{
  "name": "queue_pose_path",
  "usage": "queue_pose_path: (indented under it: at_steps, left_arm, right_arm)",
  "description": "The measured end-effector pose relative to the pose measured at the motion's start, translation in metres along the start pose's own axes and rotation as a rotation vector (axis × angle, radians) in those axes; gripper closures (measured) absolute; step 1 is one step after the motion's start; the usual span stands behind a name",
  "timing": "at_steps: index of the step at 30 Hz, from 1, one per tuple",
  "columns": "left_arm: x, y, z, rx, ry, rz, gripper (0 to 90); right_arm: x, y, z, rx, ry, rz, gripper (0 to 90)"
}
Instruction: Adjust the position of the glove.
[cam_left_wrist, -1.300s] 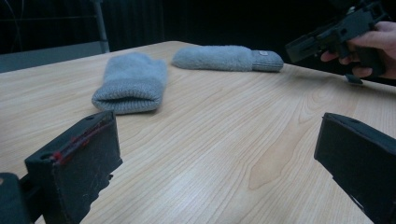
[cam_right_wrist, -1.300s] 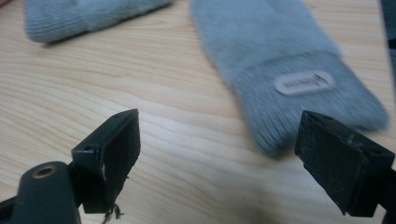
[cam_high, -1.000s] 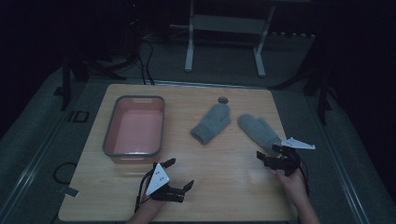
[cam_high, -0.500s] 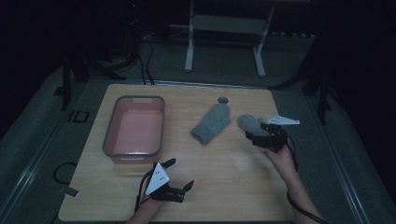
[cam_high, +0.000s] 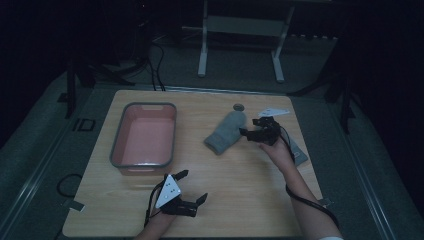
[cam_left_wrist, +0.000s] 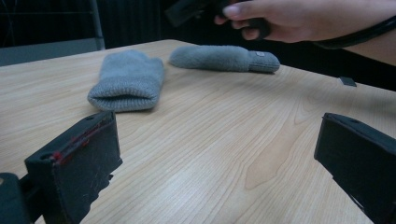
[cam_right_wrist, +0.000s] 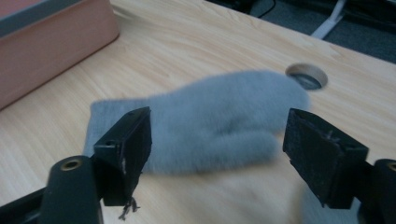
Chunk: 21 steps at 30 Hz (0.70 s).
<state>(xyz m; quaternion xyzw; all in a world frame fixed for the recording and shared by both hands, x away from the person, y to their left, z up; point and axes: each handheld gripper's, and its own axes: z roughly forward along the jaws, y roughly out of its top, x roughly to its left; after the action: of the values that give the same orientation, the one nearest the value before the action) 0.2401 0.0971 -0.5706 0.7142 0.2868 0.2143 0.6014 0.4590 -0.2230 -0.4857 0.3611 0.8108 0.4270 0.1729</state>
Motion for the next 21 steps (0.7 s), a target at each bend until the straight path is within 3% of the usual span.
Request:
queue_pose_path:
  at_steps: [4, 5, 14, 16, 21]
  left_arm:
    - [0.0, 0.0, 0.0, -0.001, -0.001, 0.0, 0.6]
    - [0.0, 0.0, 0.0, -0.001, -0.001, 0.0, 0.6]
    - [0.0, 0.0, 0.0, 0.0, -0.006, -0.001, 0.6]
    - [0.0, 0.0, 0.0, 0.001, -0.007, -0.003, 0.6]
    - [0.0, 0.0, 0.0, 0.002, -0.01, -0.006, 0.6]
  right_arm:
    - [0.005, 0.011, 0.019, 0.008, 0.017, -0.024, 30.5]
    - [0.007, 0.013, 0.024, 0.016, 0.001, -0.031, 31.5]
    - [0.01, 0.022, 0.055, 0.062, 0.001, -0.077, 31.7]
    - [0.009, 0.023, 0.066, 0.095, -0.01, -0.102, 31.7]
    - [0.004, 0.023, 0.08, 0.128, -0.014, -0.086, 30.9]
